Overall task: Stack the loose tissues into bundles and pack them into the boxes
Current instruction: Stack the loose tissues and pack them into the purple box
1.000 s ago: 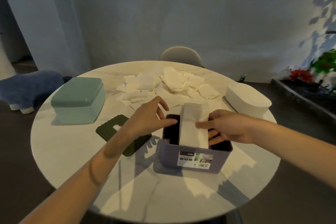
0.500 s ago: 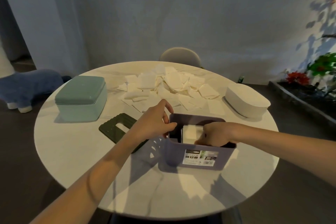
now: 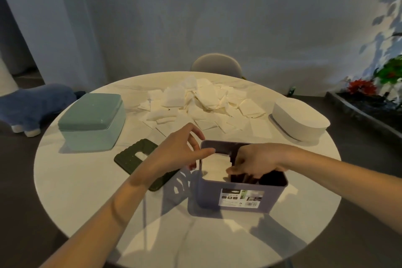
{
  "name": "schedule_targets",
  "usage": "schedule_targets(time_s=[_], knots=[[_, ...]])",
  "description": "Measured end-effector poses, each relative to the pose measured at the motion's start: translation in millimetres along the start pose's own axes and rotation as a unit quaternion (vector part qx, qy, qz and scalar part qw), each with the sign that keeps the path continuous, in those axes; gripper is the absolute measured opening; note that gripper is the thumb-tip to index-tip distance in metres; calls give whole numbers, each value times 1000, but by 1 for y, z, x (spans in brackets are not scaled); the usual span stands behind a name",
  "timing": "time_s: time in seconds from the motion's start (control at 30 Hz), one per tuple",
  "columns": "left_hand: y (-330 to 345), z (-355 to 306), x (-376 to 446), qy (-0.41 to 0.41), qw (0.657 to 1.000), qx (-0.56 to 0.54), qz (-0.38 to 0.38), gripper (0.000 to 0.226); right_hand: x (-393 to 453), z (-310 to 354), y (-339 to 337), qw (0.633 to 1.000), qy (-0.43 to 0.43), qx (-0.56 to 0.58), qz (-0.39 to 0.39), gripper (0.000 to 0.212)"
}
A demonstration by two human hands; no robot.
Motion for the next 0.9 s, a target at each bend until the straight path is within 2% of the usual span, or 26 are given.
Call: schedule_targets(time_s=[0.1,0.17,0.27,0.37,0.43,0.53,0.63,0.7,0.77,0.9], knots=[[-10,9,14,-21,999,-22,-42,28,-9,-3,-24,997,-33,61,27,43],[-14,14,29,-3,998,0,-69,22,-11,-5,-50,996,-50,70,11,42],[-10,23,61,29,994,51,-88,15,14,-17,-93,992,-64,49,-94,35],[2,34,95,52,988,113,-90,16,63,-37,-108,981,-72,22,-176,29],[13,40,117,61,980,169,-89,23,99,-47,-105,977,-74,-42,-193,43],[28,44,148,86,964,237,-87,37,138,-49,-98,975,-100,-67,-188,71],[37,46,177,108,953,271,-80,41,170,-46,-96,977,-106,-101,-152,82],[40,44,188,122,949,278,-79,38,182,-40,-93,978,-106,-119,-134,81],[43,46,200,127,942,303,-72,33,187,-35,-94,977,-110,-108,-150,74],[46,51,215,126,938,305,-104,24,196,-34,-96,948,-137,-125,-258,45]])
Point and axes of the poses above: each hand's wrist, its own x-axis towards the middle knuckle, its own y-axis out of the palm, z = x × y, the point moved 6 cm from there along x, towards the middle knuckle, and after that the axes turned 1 degree about y, right-handed, at the moved point
